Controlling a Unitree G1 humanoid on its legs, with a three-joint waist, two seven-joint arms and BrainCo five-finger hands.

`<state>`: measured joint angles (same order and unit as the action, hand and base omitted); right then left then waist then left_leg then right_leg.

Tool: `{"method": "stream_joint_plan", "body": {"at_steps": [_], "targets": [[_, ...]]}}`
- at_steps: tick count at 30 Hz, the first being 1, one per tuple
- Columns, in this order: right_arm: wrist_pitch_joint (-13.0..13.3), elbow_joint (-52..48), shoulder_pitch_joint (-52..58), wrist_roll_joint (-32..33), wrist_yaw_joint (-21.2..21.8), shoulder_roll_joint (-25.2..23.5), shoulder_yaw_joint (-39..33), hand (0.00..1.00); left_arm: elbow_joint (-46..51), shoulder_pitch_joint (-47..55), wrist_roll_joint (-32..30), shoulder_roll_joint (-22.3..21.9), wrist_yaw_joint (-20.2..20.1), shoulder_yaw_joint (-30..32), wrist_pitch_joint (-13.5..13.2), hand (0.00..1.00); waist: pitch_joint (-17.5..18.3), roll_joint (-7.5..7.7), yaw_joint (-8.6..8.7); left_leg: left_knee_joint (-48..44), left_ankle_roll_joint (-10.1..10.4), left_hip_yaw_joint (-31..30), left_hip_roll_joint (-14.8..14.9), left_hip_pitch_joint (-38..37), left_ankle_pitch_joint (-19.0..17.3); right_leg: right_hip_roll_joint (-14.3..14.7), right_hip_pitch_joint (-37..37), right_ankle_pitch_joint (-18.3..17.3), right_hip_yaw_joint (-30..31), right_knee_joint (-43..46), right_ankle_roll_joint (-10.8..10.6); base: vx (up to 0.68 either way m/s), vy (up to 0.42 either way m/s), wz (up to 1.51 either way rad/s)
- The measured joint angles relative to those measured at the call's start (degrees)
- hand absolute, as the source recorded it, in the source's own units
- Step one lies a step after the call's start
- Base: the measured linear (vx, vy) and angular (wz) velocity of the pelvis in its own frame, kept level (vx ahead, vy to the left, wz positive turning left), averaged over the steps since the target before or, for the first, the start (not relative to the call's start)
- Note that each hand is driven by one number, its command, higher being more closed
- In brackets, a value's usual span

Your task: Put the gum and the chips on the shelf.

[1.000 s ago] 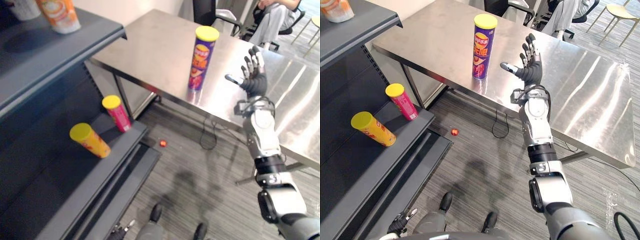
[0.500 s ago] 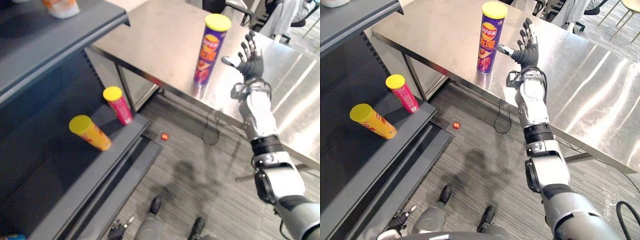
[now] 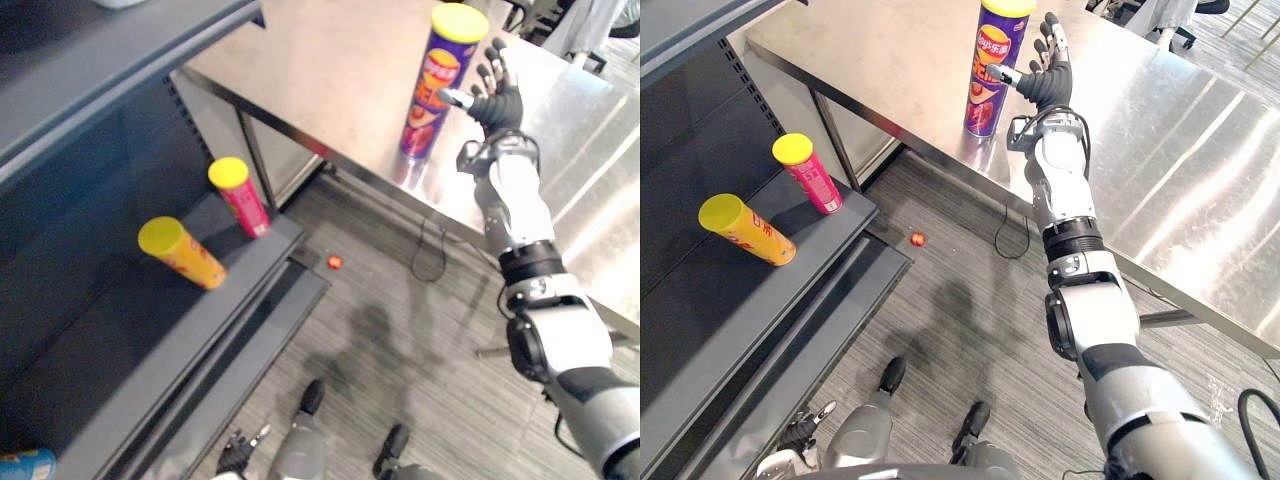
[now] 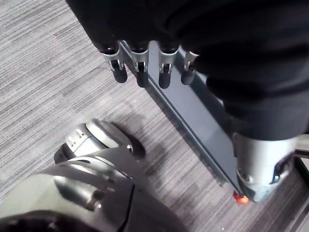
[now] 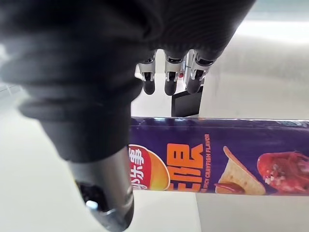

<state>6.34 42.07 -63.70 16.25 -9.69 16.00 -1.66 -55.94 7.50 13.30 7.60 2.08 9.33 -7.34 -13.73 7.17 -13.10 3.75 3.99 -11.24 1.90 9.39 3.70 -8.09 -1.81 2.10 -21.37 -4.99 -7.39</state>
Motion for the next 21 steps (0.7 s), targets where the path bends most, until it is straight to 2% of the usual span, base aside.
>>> {"method": "stream_joint_plan", "body": {"at_steps": [14,15,21], "targets": [[-0.5,5.3,-4.3,0.0,-0.3,0.0,-0.2,0.00,0.3,-1.1,1.7,0.3,0.1,-1.1,-0.1,0.00,-2.0,0.31,-1.33,-0.4,0.1,-0.6,-0.3,1.6,0.0,0.0,-0.9,0.0,-0.7,-0.4,0.0,0.01,0.005,0.02],[-0.6,6.2,-4.7,0.0,-0.6,0.0,-0.3,1.00,0.4,-1.1,1.8,0.3,0.1,-1.1,-0.2,0.00,-2.2,0.29,-1.33,-0.4,0.1,-0.6,-0.3,1.6,0.0,0.0,-0.9,0.0,-0.7,-0.3,0.0,0.00,0.000,0.00],[-0.6,7.9,-5.8,0.0,-1.6,0.0,-2.1,1.00,1.2,-1.1,2.2,0.5,0.3,-2.2,-0.3,0.00,-2.8,0.27,-1.48,-1.2,0.2,-0.6,-0.2,2.9,-0.2,0.0,-1.7,0.0,-1.0,-0.3,0.0,0.00,0.010,0.02]]}}
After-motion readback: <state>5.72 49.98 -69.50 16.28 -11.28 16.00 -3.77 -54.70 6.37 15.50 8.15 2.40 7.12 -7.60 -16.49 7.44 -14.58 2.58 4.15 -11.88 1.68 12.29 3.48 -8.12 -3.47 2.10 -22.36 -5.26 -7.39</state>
